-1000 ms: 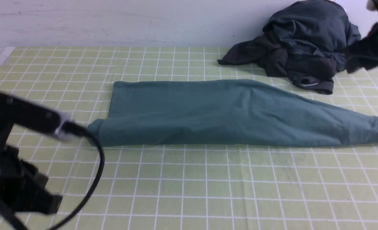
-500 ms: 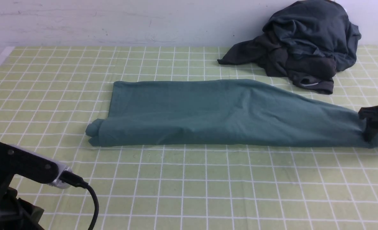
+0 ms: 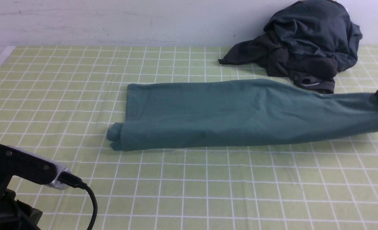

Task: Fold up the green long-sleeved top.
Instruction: Use the right arm to drag the right edge of the fabric to the left and folds it over the left edge

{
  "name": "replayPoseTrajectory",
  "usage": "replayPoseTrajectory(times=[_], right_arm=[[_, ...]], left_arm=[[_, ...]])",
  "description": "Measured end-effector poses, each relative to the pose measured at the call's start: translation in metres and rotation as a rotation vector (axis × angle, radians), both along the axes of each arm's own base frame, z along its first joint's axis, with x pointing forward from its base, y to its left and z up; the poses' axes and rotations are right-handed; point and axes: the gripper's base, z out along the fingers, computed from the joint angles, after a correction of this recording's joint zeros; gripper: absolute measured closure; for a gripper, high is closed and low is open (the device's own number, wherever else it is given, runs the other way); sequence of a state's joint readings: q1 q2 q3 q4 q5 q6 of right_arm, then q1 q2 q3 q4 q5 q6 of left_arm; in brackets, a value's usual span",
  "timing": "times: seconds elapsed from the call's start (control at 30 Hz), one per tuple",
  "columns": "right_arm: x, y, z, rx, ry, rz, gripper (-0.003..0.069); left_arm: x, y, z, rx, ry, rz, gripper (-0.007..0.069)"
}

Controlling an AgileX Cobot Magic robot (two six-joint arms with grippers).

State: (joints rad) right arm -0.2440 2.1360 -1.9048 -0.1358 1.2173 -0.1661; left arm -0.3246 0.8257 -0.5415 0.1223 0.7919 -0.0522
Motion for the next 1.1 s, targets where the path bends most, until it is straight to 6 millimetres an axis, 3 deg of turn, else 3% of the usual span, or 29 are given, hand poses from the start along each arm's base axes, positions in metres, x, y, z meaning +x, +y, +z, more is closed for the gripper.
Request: replayPoseTrajectory(times=[0.03,0.07,0.13,0.23,0.27,0.3,0.33,0.4,0.5,0.53,0.67,0.7,0.8,0.97,1.1], right_arm=[[0.0,0.0,0.004,0.002,-0.009,0.002,0.0648],[0.002,0.005,0.035,0.032,-0.098,0.005,0.0648],[0.004,0.018,0.069,0.079,-0.204,0.034,0.0648],[0.006,0.067,0.126,0.218,-0.394,0.145,0.0648],[0.006,0.079,0.137,0.247,-0.43,0.177,0.0648],[0.006,0.109,0.15,0.296,-0.471,0.245,0.0648],[0.006,0.114,0.153,0.31,-0.482,0.257,0.0648],[0.002,0.178,0.161,0.408,-0.492,0.395,0.0648],[-0.002,0.238,0.151,0.498,-0.442,0.515,0.0648],[-0.004,0.27,0.141,0.534,-0.404,0.576,0.0648],[-0.005,0.353,0.088,0.596,-0.303,0.689,0.0648],[-0.004,0.353,0.085,0.597,-0.296,0.687,0.0648],[-0.003,0.41,0.03,0.619,-0.267,0.729,0.0638],[0.0,0.448,-0.013,0.638,-0.32,0.73,0.0552],[0.003,0.451,-0.012,0.64,-0.376,0.722,0.0407]], left_arm=[[0.0,0.0,0.0,-0.001,-0.002,0.0,0.0628],[-0.002,0.001,0.003,-0.011,-0.028,0.0,0.0628],[-0.004,0.001,0.007,-0.02,-0.058,-0.002,0.0628],[-0.005,0.001,0.012,-0.04,-0.117,-0.006,0.0628],[-0.005,0.001,0.013,-0.043,-0.125,-0.007,0.0628],[-0.005,0.001,0.013,-0.046,-0.133,-0.008,0.0628],[-0.005,0.001,0.013,-0.046,-0.133,-0.008,0.0628],[-0.005,0.001,0.014,-0.049,-0.141,-0.009,0.0628],[-0.004,0.001,0.014,-0.051,-0.146,-0.009,0.0628],[-0.004,0.001,0.015,-0.051,-0.148,-0.009,0.0628],[-0.004,0.001,0.015,-0.051,-0.148,-0.009,0.0628],[-0.004,0.001,0.015,-0.051,-0.148,-0.009,0.0628],[-0.004,0.001,0.015,-0.051,-0.148,-0.009,0.0628],[-0.005,0.001,0.014,-0.049,-0.142,-0.008,0.0628],[-0.006,0.001,0.013,-0.043,-0.128,-0.007,0.0628]])
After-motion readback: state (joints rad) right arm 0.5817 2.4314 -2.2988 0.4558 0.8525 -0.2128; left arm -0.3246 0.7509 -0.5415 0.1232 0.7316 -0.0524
